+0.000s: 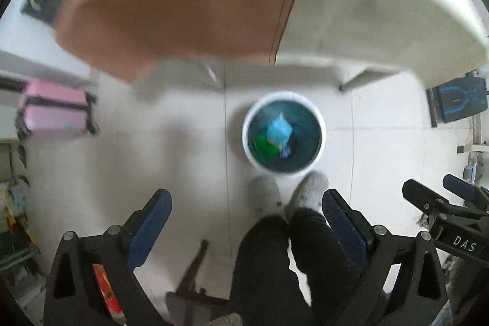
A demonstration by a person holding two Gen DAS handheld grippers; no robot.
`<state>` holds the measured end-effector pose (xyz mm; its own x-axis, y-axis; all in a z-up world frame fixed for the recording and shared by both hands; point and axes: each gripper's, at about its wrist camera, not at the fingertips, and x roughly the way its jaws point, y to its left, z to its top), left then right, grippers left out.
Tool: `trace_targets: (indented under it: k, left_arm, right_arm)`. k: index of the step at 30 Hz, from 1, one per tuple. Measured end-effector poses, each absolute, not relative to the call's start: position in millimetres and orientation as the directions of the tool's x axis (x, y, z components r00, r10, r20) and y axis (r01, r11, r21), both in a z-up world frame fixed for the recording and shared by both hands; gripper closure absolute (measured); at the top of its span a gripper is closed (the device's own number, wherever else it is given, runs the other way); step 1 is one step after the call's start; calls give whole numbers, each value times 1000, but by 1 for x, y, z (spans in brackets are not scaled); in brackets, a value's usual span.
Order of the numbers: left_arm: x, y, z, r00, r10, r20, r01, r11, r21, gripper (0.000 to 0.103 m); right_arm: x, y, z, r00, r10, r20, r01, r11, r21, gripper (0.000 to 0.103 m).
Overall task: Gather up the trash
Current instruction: 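Raise both tools back toward the table, then grasp the foil blister pack with the left gripper while the right grasps the white striped medicine box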
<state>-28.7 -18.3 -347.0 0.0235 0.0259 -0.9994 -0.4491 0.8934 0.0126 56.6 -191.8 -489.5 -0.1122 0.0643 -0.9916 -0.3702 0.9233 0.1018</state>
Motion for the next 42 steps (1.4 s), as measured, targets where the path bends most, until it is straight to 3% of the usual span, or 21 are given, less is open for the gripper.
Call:
trace_targets:
  k: [5,8,12,20,27,29,31,32,33,34,38,42]
  left_arm:
    - [21,-2,-254,190,143,-971,-414,909,52,3]
    - [64,11,-228,241,202,-949,-396,913,94,3]
    - [127,29,-232,225,272,-936,-386,907,171,3]
    - [223,51,-293,59,212,-975,-351,919,179,3]
    - [258,71,-335,-25,115,-993,-316,942,117,3]
    - [264,75,-342,-32,86,-996,-312,946,91,3]
    - [267,80,-346,-24,45,-999,-329,943,51,3]
    - [269,83,-347,-19,19,-1000,-347,937,25,6]
    - [270,86,-349,-12,-11,-1000,-369,929,-6,18]
    - [272,89,-350,-11,-38,-999,-391,920,-31,24]
    - [266,93,-350,9,-108,-994,-502,859,-98,27]
    - [253,95,-354,34,-209,-977,-631,754,-184,28]
  right_arm:
    - [107,-182,-388,-45,124,-991,-399,907,132,1]
    - [150,-173,-345,33,102,-994,-462,884,75,1]
    - [226,-152,-320,108,25,-994,-553,832,-39,1]
    - [356,-90,-382,77,-130,-989,-727,671,-144,1]
    - [406,-48,-449,-27,-215,-976,-848,522,-92,2]
    - [414,-49,-453,-71,-190,-979,-830,556,-48,4]
    - [425,-55,-447,-90,-140,-986,-763,646,-22,15]
    - [431,-61,-445,-105,-134,-985,-709,705,-21,15]
    - [437,-68,-445,-144,-119,-982,-645,764,2,15]
    - [443,-79,-446,-207,-69,-976,-552,832,58,15]
    - [451,-104,-447,-365,103,-925,-305,926,223,15]
    - [445,-95,-435,-280,39,-959,-416,895,158,13]
